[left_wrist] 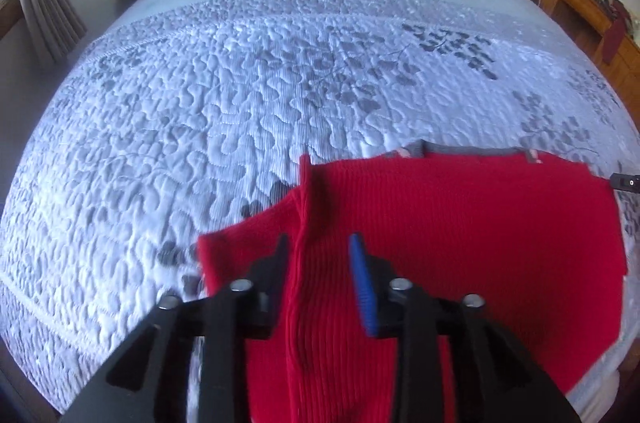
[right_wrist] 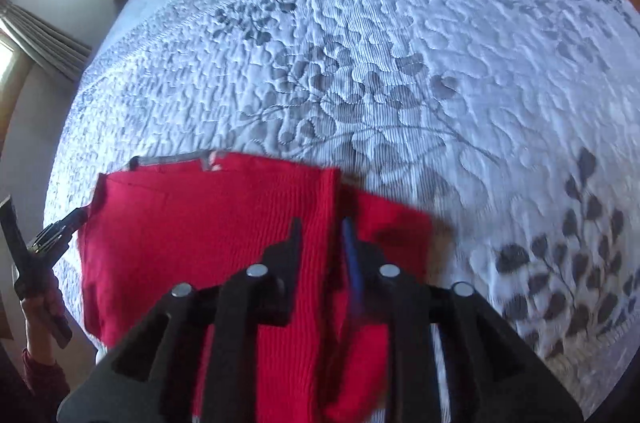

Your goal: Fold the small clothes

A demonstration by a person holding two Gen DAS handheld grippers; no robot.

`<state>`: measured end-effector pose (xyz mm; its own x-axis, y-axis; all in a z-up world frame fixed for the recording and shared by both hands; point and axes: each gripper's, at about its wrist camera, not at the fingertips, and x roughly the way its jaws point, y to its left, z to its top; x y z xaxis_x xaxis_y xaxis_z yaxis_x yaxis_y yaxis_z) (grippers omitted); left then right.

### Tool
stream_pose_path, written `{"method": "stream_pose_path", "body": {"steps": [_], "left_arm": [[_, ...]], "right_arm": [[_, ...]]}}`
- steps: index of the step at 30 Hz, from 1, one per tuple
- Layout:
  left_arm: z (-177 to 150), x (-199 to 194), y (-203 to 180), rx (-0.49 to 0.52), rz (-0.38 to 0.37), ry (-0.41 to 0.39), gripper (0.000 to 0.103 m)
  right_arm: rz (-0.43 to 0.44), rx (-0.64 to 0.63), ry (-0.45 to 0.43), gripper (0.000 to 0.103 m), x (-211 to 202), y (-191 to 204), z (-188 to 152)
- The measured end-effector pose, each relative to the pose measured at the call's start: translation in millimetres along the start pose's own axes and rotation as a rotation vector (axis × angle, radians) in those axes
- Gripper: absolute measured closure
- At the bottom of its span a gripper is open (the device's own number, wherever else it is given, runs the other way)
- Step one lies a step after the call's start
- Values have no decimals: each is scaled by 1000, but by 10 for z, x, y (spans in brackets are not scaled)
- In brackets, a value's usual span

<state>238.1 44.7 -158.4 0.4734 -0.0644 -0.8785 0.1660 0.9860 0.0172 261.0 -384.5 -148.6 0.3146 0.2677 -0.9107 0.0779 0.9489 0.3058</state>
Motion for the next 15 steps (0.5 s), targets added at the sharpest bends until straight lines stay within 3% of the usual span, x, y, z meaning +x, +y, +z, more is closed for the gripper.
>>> {"method": "stream_pose_path", "body": {"steps": [4, 6, 8, 11, 14, 15], "left_arm": [[-304, -327, 39, -23, -43, -3, 55], [-446, -411, 67, -44, -65, 6, 55], [-598, -500, 58, -44, -72, 8, 55], [-712, -566, 9, -38, -72, 9, 55], [-777, -601, -85, -40, -85, 14, 55], [-778, -604, -114, -39, -85, 15, 55]], "right_arm": [[16, 2, 6, 76, -275, 10, -401], [13, 7, 18, 69, -365, -16, -608], [-22, 11, 24, 55, -415, -66, -783], [-23, 30, 44, 55, -420, -140, -937], [22, 72, 65, 42, -393, -210, -1044], [26, 75, 73, 42, -366, -207, -1074]]}}
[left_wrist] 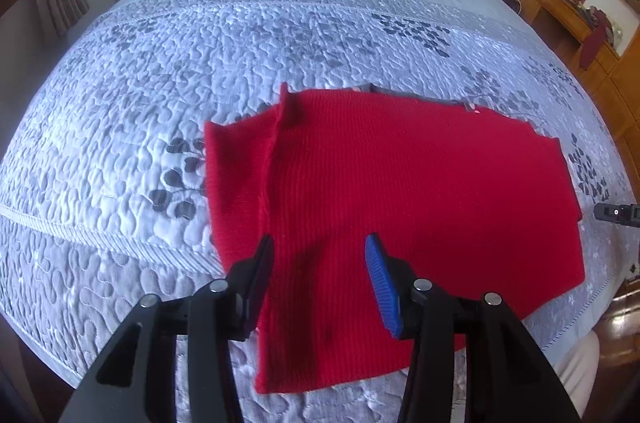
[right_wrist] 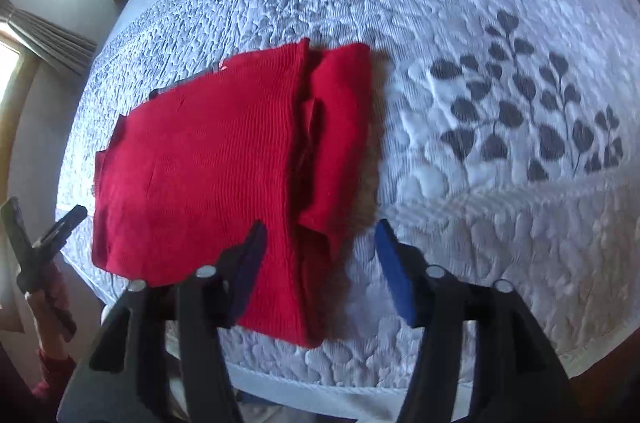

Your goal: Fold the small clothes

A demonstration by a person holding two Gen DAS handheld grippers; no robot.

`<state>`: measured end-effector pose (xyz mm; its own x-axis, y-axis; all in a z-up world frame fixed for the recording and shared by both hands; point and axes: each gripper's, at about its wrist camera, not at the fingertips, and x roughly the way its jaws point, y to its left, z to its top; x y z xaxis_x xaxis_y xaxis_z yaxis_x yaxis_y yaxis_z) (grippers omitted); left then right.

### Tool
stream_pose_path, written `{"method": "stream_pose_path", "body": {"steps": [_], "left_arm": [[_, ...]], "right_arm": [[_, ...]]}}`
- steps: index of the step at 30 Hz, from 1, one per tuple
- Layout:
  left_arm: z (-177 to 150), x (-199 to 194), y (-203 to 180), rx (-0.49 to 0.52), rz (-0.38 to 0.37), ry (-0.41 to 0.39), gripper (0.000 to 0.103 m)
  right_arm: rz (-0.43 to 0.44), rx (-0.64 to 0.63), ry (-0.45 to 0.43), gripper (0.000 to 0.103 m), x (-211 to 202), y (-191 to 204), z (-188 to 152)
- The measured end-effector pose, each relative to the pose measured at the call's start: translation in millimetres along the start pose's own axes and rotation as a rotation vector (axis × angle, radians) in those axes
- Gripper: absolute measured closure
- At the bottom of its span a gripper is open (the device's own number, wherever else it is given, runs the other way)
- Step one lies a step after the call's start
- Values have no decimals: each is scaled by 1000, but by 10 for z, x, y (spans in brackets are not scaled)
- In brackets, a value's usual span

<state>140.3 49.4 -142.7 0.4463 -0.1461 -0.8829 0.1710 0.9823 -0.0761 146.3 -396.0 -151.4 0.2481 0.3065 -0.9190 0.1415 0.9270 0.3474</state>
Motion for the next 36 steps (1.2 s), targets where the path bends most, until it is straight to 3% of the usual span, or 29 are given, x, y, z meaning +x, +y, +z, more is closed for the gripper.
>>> {"method": "stream_pose_path", "body": {"steps": [5, 10, 17, 24, 27, 28, 32, 36], "left_arm": [[-2, 95, -278, 28, -19, 10, 52], [22, 293, -470, 33, -48, 37, 52], [60, 564, -473, 32, -42, 88, 52], [41, 690, -398, 21, -48, 106, 49], [21, 702, -411, 24, -37, 94, 46], [9, 706, -420, 26, -33, 87, 45], [-22, 712, -438, 27, -22, 58, 44], [-23, 710, -432, 19, -21, 42, 43]], "right_arm": [[23, 17, 27, 28, 173, 15, 2], [77, 85, 61, 28, 412, -102, 41], [133, 120, 61, 28, 422, -181, 70], [96, 97, 65, 31, 462, -120, 135], [57, 38, 51, 43, 492, 19, 142], [57, 10, 53, 52, 515, 83, 139], [-9, -38, 52, 48, 620, 199, 156], [-12, -22, 42, 47, 646, 184, 177]]}}
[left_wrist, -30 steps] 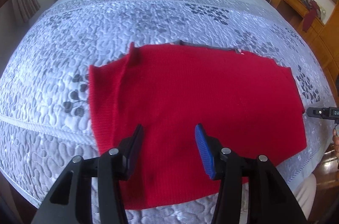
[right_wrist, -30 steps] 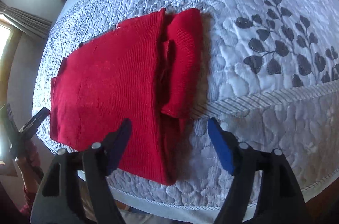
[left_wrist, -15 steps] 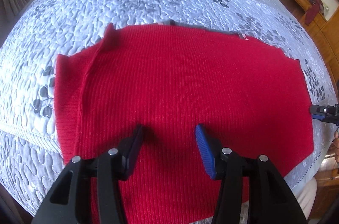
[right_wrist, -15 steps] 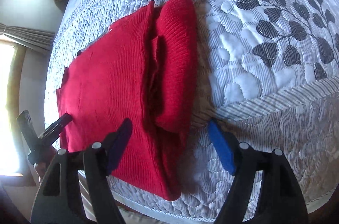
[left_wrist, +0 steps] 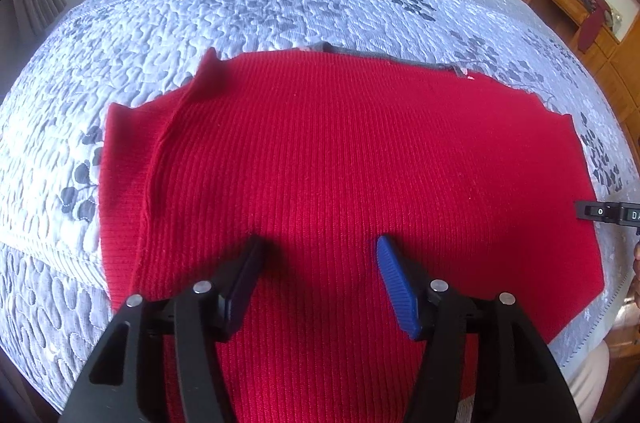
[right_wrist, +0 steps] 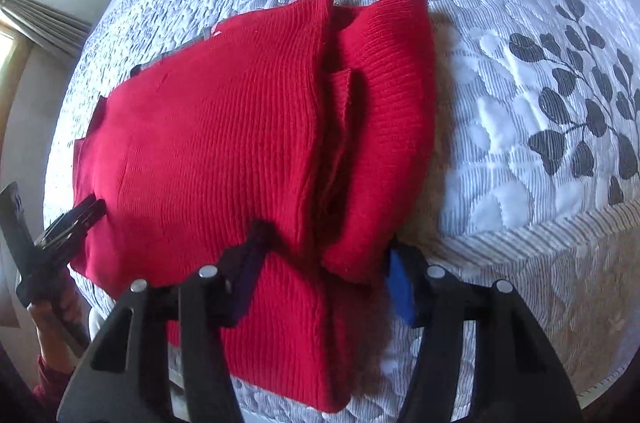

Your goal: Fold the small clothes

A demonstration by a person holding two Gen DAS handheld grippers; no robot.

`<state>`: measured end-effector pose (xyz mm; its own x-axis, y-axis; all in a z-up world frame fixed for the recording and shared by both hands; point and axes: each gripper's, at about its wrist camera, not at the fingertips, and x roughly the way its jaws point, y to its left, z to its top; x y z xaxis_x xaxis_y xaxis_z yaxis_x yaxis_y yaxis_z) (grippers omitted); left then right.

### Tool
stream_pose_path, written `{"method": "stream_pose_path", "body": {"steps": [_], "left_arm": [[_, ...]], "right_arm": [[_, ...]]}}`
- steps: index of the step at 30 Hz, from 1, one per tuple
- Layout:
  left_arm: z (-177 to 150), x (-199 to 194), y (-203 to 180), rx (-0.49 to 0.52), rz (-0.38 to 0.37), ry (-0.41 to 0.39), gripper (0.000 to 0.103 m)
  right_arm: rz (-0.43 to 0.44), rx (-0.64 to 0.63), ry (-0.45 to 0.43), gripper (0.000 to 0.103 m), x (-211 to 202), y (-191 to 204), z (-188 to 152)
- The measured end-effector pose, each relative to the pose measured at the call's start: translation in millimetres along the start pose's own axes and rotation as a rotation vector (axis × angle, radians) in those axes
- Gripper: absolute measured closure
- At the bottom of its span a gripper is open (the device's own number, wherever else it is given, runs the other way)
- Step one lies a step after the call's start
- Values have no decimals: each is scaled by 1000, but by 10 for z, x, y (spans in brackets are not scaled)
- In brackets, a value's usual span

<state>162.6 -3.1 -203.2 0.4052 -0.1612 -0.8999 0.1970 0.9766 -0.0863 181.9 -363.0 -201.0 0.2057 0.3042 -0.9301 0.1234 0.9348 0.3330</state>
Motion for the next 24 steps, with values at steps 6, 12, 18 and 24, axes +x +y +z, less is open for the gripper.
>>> {"method": "stream_pose_path", "body": {"steps": [6, 12, 18, 24], "left_arm": [[-32, -10, 10, -9, -6, -33, 40], [-44, -16, -1, 4, -20, -45, 39], [-45, -18, 13, 4, -40, -49, 38], [-41, -15, -10, 0, -41, -46, 37]], "right_arm": [[4, 44, -57, 53, -48, -20, -62], [50, 81, -79, 63, -101, 0, -90], [31, 83, -52, 63, -32, 11, -32], [-4, 49, -56, 77, -129, 150, -21]]}}
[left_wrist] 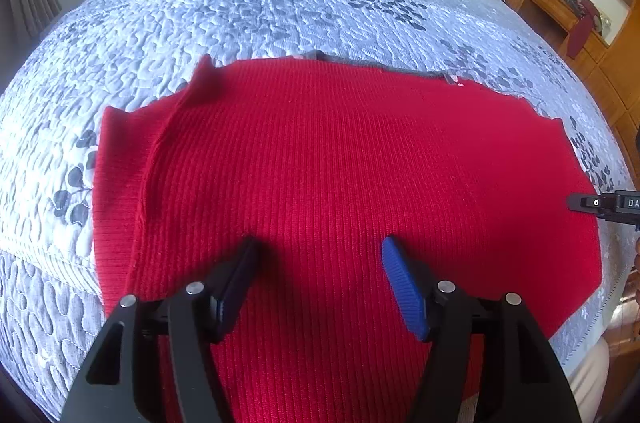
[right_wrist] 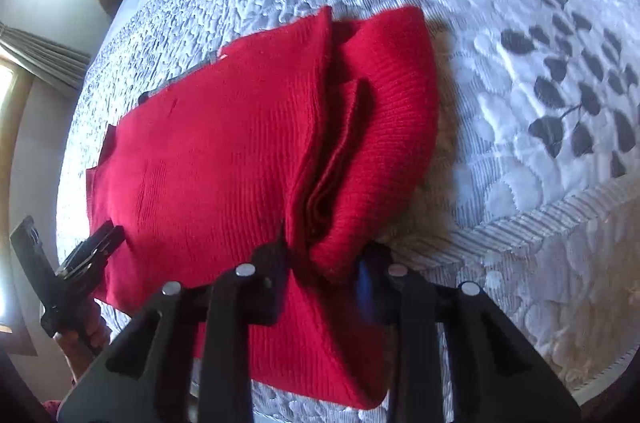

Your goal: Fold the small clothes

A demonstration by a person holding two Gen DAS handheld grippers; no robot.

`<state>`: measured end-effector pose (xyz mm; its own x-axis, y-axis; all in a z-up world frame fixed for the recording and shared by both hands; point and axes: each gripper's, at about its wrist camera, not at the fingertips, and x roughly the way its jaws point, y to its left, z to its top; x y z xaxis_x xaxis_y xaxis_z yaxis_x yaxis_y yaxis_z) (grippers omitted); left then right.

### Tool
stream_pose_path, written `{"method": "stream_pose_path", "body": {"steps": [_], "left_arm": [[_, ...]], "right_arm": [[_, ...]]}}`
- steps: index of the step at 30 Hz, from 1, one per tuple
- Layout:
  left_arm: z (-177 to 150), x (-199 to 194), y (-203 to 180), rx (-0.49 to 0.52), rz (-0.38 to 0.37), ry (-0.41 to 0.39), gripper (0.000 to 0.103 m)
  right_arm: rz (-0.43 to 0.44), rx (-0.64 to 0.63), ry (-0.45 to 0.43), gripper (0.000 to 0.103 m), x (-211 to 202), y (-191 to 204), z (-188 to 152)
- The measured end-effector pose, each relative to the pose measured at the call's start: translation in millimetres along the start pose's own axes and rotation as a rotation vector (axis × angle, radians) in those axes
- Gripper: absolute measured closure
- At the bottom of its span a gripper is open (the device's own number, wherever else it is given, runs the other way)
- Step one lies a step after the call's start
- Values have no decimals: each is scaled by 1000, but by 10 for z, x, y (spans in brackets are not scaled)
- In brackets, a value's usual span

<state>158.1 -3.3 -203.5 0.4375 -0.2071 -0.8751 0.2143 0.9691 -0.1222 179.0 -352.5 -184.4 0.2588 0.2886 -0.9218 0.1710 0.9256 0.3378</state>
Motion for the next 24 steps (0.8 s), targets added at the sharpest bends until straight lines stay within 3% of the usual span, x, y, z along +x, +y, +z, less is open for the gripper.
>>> {"method": "stream_pose_path", "body": {"steps": [6, 13, 17, 24], "left_arm": [[3, 7, -3, 14, -18, 12, 33], [29, -279, 292, -40, -61, -8, 33], [26, -514, 587, -105, -86, -42, 33], [-68, -771, 1049, -203, -67, -74, 33]], "right_arm": [[-50, 15, 30, 81, -34, 99, 69], [-105, -71, 11, 82, -390, 608, 240], [-122, -136, 17, 82, -412, 1071, 360], [-122, -386, 45, 82, -91, 2381, 269]]}}
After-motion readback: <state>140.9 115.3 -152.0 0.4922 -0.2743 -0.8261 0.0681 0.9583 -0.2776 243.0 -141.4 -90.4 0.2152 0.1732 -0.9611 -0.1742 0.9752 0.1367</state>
